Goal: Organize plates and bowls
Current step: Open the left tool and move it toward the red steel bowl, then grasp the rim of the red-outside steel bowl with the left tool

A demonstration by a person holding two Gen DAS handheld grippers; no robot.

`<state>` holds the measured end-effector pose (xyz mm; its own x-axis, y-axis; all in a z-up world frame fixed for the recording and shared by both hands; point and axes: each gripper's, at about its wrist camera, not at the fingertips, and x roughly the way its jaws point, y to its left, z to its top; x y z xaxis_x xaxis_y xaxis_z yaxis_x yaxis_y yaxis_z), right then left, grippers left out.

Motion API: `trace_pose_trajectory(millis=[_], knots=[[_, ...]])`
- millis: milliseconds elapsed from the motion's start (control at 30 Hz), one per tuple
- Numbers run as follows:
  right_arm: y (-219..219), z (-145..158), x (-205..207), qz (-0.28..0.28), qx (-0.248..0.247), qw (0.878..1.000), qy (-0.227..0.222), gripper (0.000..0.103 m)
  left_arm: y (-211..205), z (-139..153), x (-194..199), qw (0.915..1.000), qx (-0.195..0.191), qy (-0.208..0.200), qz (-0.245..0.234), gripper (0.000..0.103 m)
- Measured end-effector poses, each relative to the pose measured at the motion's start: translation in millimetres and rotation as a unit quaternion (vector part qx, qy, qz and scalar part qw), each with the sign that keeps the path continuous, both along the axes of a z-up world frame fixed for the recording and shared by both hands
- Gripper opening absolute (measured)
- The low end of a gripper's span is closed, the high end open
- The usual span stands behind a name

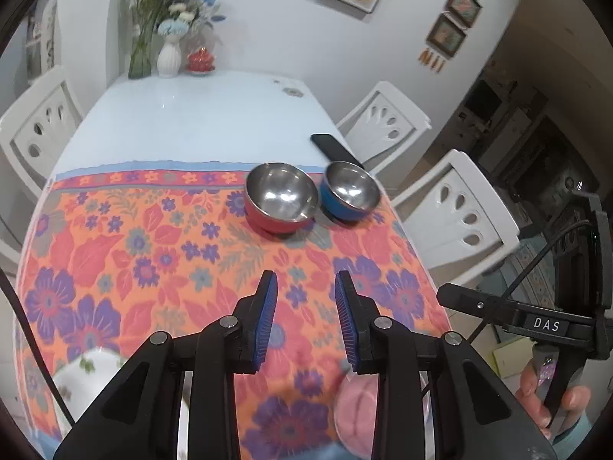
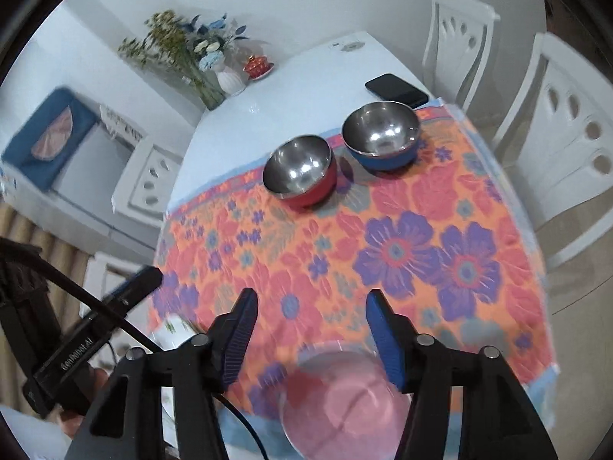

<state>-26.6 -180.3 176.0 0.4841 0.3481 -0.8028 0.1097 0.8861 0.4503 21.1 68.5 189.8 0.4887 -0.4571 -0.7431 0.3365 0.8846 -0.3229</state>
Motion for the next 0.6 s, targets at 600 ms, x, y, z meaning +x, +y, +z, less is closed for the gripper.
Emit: trace_pose_trajectory(millis=[600], knots=[[6.9,-109.2,189.3,0.031,-0.009,0.997,0.07,0.057,-39.2,-120.9,194.5,0.9903,0.001,0.138,0.021,0.028]])
